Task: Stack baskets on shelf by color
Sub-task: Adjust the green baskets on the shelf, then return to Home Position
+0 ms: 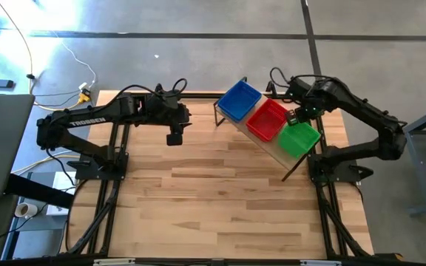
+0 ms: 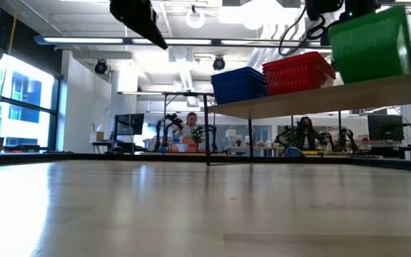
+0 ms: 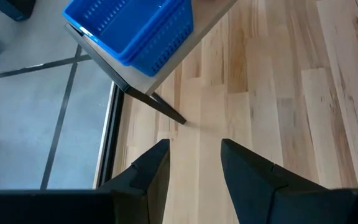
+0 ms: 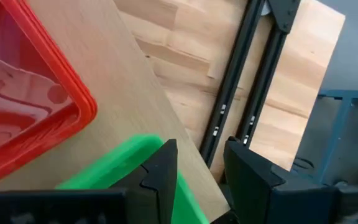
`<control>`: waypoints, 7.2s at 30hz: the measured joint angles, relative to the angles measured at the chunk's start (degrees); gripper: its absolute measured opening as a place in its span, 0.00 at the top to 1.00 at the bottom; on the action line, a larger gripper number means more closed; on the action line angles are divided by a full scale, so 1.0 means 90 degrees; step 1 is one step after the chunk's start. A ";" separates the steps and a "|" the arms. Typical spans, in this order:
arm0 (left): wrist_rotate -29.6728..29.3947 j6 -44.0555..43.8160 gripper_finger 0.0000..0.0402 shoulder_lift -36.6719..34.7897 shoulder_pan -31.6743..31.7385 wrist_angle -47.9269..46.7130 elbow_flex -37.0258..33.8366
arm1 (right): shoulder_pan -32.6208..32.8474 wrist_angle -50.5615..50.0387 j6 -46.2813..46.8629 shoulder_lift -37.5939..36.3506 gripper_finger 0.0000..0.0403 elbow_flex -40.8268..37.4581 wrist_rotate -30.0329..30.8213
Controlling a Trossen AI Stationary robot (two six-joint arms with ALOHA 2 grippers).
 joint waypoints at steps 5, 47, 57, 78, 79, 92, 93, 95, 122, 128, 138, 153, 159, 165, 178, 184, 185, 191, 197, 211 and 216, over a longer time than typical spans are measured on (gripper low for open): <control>0.0000 0.0000 0.67 0.0000 0.0000 0.0000 0.0000 | 0.0007 0.0026 0.0000 0.0003 0.71 -0.0118 -0.0043; -0.0021 -0.0002 0.67 0.0000 0.0000 0.0337 0.0000 | 0.4867 0.0760 0.3361 0.0335 0.71 0.1131 -0.1967; -0.0150 0.0049 0.67 0.0000 0.0000 0.0342 0.0000 | 0.5030 0.0711 0.3513 0.0884 0.71 0.1128 -0.2013; -0.0192 0.0216 0.67 0.0000 0.0000 0.0337 0.0000 | 0.4945 0.0028 0.3716 0.0974 0.71 0.1132 -0.1659; -0.0192 0.0214 0.67 0.0000 0.0000 0.0335 -0.0002 | 0.4947 0.0073 0.3641 0.0974 0.71 0.1143 -0.1686; 0.0359 -0.0636 0.67 -0.0396 0.0002 0.0213 0.0000 | 0.5136 0.0173 0.2322 0.0969 0.71 0.2348 -0.0383; 0.0448 -0.0741 0.67 -0.0483 0.0002 0.0208 0.0000 | 0.5127 0.0189 0.2179 0.0969 0.71 0.2461 -0.0120; 0.0557 -0.0935 0.67 -0.0715 0.0000 0.0221 -0.0067 | 0.5125 0.0294 0.1944 0.0967 0.71 0.2655 0.0384; 0.0454 -0.2911 0.67 -0.6004 -0.0808 0.2523 -0.4811 | 0.5127 0.3264 -0.0856 0.0969 0.71 0.4149 0.2584; 0.0178 -0.3015 0.67 -0.7334 -0.1101 0.2471 -0.5594 | 0.5127 0.3214 -0.1124 0.0907 0.71 0.4121 0.2718; 0.0154 -0.3125 0.67 -0.8026 -0.1231 0.2570 -0.6121 | 0.5127 0.2210 -0.0738 0.0189 0.71 0.4009 0.3395; -0.0065 -0.3789 0.67 -0.8059 -0.1231 0.3702 -0.7452 | 0.5132 0.2012 -0.0457 -0.2247 0.71 0.2193 0.3957; -0.0189 -0.3826 0.67 -0.8021 -0.1224 0.3585 -0.7458 | 0.5132 0.3656 -0.1096 -0.3745 0.71 0.0191 0.3330; -0.0143 -0.3166 0.67 -0.8019 -0.1224 0.3575 -0.7458 | 0.5132 0.5200 -0.1662 -0.5046 0.71 -0.1838 0.2929; -0.0129 -0.3164 0.67 -0.8019 -0.1224 0.3575 -0.7458 | 0.5132 0.8889 -0.2471 -0.6735 0.71 -0.5446 0.1195; -0.0126 -0.3167 0.67 -0.8019 -0.1224 0.3575 -0.7458 | 0.5132 1.0136 -0.2220 -0.7391 0.71 -0.6384 -0.1054; -0.0126 -0.3167 0.67 -0.8018 -0.1224 0.3575 -0.7458 | 0.5132 1.0224 -0.2183 -0.7503 0.71 -0.6512 -0.1391; -0.0125 -0.3167 0.67 -0.8017 -0.1224 0.3576 -0.7458 | 0.5161 1.1306 -0.1936 -0.7685 0.71 -0.7416 -0.2749; -0.0121 -0.3167 0.67 -0.8017 -0.1224 0.3577 -0.7458 | 0.5592 1.2912 -0.1763 -0.7708 0.71 -0.8296 -0.3449; -0.0121 -0.3169 0.67 -0.8017 -0.1222 0.3577 -0.7455 | 0.7431 1.3126 -0.2673 -0.7705 0.71 -0.8282 -0.3700; -0.0121 -0.3169 0.67 -0.8017 -0.1222 0.3577 -0.7455 | 0.8042 1.3128 -0.2787 -0.7705 0.71 -0.8282 -0.4436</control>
